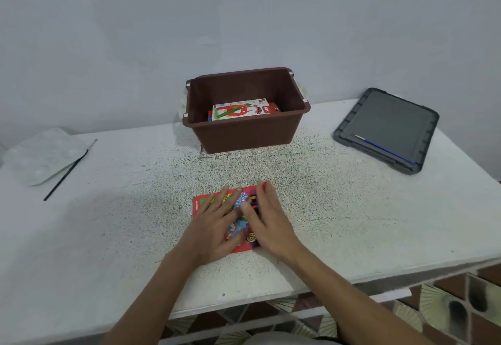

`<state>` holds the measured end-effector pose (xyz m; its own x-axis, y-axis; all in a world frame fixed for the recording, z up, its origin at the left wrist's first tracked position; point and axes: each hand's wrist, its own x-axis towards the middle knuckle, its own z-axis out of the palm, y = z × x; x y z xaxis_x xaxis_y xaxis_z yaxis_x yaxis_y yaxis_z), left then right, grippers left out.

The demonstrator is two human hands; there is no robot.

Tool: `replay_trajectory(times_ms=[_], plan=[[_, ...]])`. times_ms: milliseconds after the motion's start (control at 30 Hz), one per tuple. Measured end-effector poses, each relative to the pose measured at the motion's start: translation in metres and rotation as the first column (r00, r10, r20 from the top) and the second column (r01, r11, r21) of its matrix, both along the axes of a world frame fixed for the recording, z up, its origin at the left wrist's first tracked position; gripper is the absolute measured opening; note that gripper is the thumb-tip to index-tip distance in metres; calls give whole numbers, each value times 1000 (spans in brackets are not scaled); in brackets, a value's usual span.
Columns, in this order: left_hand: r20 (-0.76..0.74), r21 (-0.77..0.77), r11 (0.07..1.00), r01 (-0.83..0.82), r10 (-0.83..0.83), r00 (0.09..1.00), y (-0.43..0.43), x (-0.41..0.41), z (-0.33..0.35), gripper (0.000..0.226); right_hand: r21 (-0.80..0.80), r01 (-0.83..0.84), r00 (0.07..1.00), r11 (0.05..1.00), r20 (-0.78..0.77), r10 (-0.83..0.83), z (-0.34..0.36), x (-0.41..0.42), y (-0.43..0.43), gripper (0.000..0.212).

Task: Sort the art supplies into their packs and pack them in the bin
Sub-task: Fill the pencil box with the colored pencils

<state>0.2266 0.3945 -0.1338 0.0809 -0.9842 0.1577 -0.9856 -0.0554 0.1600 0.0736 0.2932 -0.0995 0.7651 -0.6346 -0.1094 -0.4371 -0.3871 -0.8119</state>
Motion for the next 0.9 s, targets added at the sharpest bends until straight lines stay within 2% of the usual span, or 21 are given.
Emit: replay_trajectory(times_ms=[133,233,300,367,500,600,733,800,900], plan=[[-59,-78,995,-54,50,997,1,-1,-1,59,164,70,990,984,109,-89,5,-6,-11,71],[-169,-169,945,-279,251,953,2,-1,-1,54,229,143,973,963,147,-180,7,-14,-20,66],[-233,-150,913,-380,341,911,3,0,-4,55,209,148,971,967,155,-182,7,-16,-17,65],[-274,-115,921,-373,331,903,4,1,-8,59,192,121,973,974,170,-154,5,-14,-10,64],[-336,-108,927,-359,305,891,3,1,-7,61,-60,29,1000,998,-2,-29,-5,-4,8,75],[-367,-115,924,-366,303,879,5,0,-6,60,-102,11,1000,995,-28,-14,-8,-2,7,75],[-550,-137,853,-504,357,755,6,0,-2,43,15,49,996,999,69,-50,-1,-7,-7,72],[-609,-153,802,-578,384,694,7,-4,4,37,48,109,988,993,105,-113,1,-11,-15,70],[-673,-115,738,-665,434,599,11,-13,10,35,63,115,985,991,119,-122,3,-14,-19,66]])
